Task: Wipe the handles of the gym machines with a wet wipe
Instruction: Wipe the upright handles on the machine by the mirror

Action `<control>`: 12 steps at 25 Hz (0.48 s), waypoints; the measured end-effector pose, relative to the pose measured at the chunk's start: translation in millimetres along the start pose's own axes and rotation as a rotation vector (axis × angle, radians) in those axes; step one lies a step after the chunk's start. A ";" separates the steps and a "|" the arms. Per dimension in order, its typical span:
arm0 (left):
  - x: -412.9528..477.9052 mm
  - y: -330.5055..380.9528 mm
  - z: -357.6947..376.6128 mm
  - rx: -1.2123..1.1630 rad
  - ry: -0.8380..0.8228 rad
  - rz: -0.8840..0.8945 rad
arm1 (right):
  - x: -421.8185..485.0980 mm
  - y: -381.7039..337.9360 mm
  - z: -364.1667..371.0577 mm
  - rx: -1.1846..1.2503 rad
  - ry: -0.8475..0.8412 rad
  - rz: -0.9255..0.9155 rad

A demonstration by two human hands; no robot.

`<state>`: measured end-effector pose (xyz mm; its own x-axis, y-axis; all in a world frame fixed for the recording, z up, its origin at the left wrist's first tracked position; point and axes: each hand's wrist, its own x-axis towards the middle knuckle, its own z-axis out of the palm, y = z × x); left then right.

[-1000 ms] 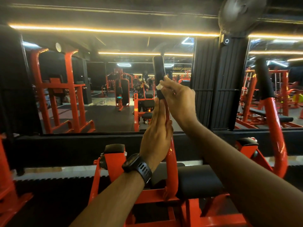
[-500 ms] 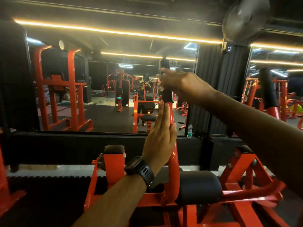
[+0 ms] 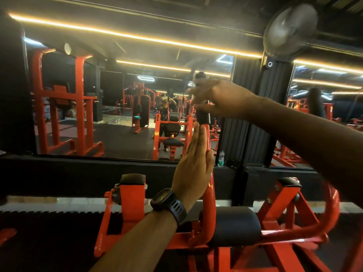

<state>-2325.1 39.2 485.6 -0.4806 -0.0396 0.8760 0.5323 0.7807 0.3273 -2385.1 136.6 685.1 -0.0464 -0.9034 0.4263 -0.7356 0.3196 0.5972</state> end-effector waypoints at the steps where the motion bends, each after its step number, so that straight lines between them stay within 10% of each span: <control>1: -0.4 -0.2 0.6 -0.003 -0.004 0.000 | 0.5 -1.9 -0.4 -0.027 0.059 0.045; 12: -0.3 -1.7 1.8 -0.057 0.016 0.023 | 1.4 -10.7 -6.4 -0.213 0.035 0.057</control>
<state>-2327.2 39.0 484.2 -0.4565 -0.0324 0.8891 0.5822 0.7448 0.3261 -2373.0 133.7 683.7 -0.0578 -0.8730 0.4842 -0.5728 0.4263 0.7001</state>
